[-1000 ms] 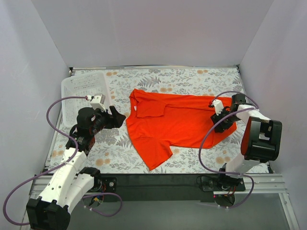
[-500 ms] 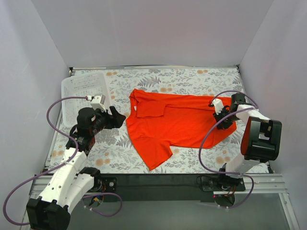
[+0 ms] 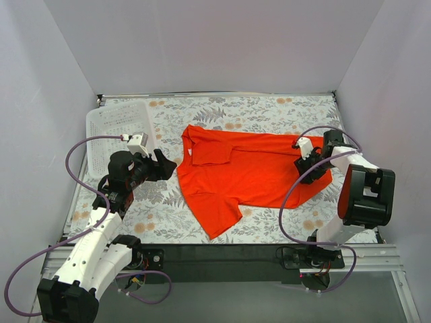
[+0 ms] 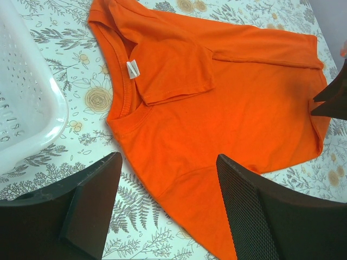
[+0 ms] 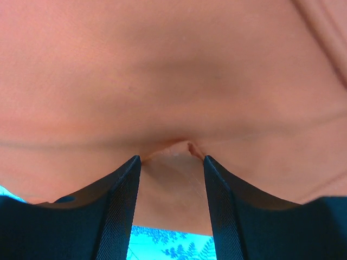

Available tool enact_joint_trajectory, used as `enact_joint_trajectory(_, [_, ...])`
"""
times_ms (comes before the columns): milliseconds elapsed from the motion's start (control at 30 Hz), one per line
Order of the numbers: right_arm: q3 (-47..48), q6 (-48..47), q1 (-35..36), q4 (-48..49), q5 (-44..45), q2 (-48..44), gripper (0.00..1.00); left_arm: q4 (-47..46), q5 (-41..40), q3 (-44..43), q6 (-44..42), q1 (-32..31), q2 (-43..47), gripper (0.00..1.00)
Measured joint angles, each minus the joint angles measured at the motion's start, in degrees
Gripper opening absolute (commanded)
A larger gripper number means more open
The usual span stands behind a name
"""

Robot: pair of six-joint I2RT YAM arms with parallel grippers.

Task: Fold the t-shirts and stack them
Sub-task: Fold the tshirt

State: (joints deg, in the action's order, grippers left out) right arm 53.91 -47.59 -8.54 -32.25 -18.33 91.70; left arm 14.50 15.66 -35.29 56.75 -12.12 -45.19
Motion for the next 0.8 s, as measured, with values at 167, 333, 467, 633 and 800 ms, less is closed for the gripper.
enact_joint_trajectory(167, [0.4, 0.5, 0.4, 1.0, 0.2, 1.8, 0.32, 0.0, 0.0, 0.0, 0.0, 0.0, 0.0, 0.65])
enact_joint_trajectory(333, [0.4, 0.6, 0.4, 1.1, 0.6, 2.0, 0.11, 0.0, 0.0, 0.0, 0.0, 0.0, 0.0, 0.65])
enact_joint_trajectory(467, [0.2, 0.7, 0.4, 1.0, 1.2, 0.8, 0.09, 0.0, 0.0, 0.0, 0.0, 0.0, 0.0, 0.65])
enact_joint_trajectory(633, [-1.8, 0.0, 0.4, 0.8, 2.7, -6.7, 0.09, 0.0, 0.1, 0.0, 0.0, 0.0, 0.0, 0.65])
enact_joint_trajectory(800, [-7.3, -3.0, 0.4, 0.3, 5.3, -15.1, 0.09, 0.0, 0.2, 0.0, 0.0, 0.0, 0.0, 0.65])
